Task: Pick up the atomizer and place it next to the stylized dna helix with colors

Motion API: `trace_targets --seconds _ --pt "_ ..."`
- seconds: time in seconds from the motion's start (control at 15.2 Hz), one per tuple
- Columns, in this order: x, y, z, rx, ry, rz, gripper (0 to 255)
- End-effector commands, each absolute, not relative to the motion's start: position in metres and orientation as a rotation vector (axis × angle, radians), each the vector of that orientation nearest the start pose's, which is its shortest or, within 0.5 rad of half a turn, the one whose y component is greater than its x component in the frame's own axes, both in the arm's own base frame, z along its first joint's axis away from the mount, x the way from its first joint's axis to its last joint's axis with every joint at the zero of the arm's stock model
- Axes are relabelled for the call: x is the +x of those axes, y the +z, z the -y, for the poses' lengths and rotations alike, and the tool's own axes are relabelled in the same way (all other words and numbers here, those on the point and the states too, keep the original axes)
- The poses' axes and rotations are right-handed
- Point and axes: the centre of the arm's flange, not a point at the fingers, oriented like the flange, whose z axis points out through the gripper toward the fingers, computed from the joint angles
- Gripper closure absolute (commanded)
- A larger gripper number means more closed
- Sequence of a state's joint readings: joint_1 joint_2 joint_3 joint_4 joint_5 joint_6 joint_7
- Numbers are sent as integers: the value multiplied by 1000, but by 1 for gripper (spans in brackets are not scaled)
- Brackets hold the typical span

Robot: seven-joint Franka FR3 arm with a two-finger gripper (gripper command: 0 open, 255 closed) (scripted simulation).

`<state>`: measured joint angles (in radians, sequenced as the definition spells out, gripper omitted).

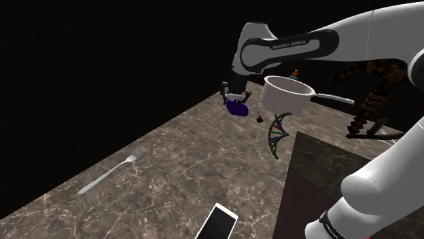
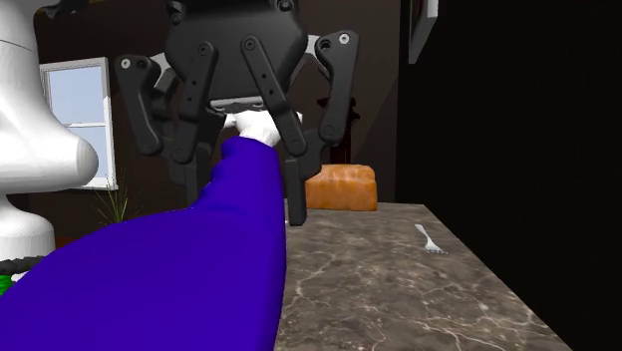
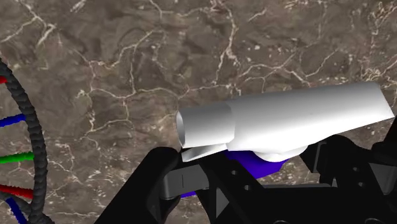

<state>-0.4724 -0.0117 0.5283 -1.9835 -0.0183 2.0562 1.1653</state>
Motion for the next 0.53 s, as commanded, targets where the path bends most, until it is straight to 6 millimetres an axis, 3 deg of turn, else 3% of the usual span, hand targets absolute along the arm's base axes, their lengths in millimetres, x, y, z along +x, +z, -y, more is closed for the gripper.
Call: trace_targets --seconds 0.0,0.46 --pt "560 466 -31 -2651 -126 -1626 255" --pt "560 429 -31 -2651 -126 -1626 255"
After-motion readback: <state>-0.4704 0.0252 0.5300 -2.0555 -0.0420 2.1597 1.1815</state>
